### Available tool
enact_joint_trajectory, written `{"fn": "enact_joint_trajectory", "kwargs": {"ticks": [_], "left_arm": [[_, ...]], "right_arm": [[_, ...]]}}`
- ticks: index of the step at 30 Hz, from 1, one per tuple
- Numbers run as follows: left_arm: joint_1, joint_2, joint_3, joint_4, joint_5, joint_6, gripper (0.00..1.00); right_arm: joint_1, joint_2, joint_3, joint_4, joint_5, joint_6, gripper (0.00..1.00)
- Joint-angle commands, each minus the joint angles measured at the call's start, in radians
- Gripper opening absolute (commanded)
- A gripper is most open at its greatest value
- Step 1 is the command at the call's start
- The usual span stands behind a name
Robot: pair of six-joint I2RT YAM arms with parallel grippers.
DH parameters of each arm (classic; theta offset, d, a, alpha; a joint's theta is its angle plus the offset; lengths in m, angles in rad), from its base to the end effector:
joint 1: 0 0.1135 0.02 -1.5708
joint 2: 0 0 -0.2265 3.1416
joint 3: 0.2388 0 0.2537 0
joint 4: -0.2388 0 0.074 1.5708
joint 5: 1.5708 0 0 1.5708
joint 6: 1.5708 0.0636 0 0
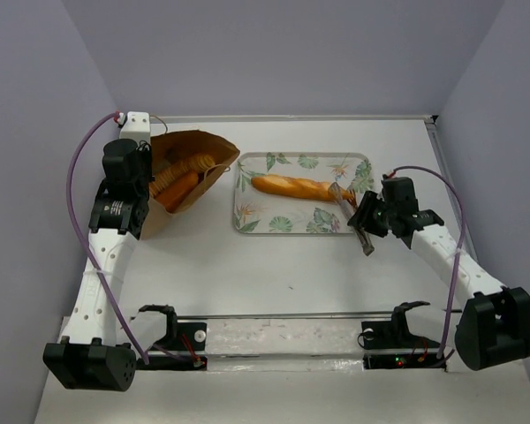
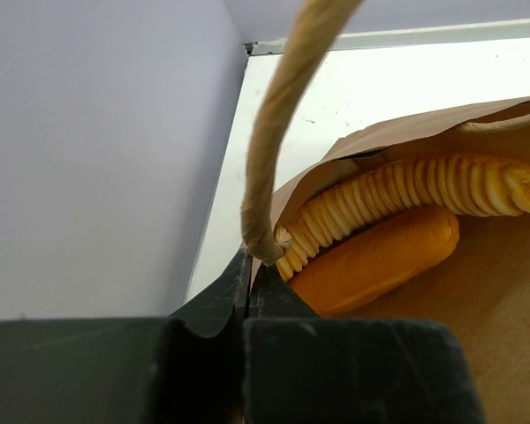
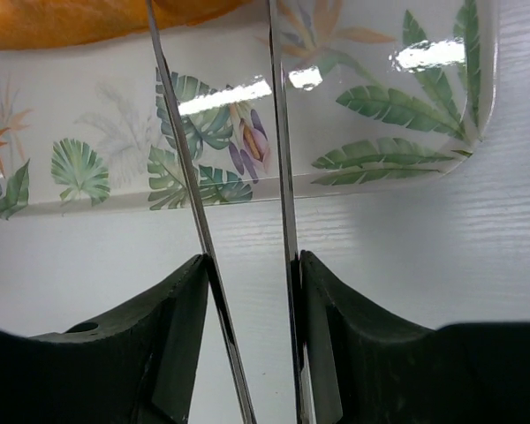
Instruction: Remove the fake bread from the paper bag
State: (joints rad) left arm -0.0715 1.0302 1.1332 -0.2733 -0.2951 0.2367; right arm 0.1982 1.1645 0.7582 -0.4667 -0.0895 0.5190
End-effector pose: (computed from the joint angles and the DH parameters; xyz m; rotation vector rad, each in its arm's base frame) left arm 0.2760 -0.0012 0.3699 0.0516 1.7478 0.3776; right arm 0.2625 0.0585 0.1740 0.3571 2.4604 0.4216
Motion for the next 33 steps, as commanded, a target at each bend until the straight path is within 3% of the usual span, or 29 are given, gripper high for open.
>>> {"fn": "enact_joint_trajectory", "kwargs": {"ticks": [1,13,20,29,33], "left_arm": [[0.002,-0.039,0.005,0.082,0.004,-0.011,0.0],[0.002,-0.035,0.01,0.086,0.002,-0.005,0.0],[0.002,-0.036,0.01,0.088,0.001,-0.007,0.0],[0.002,-0.038,0.007,0.089,-0.001,-0.002,0.0],[0.002,-0.038,0.007,0.088,0.008,-0.004,0.0]], "right_arm": [[-0.002,-0.069,0.065,-0.058,0.137,0.023,0.49],[-0.002,-0.095,0.084,-0.069,0.178,0.027,0.5],[-0.002,-0.095,0.173,-0.098,0.2,0.03,0.55],[-0.002,-0.088,0.165,-0.096,0.223,0.044,0.59],[-0.002,-0.083,0.187,-0.072,0.177,0.032,0.56]]}}
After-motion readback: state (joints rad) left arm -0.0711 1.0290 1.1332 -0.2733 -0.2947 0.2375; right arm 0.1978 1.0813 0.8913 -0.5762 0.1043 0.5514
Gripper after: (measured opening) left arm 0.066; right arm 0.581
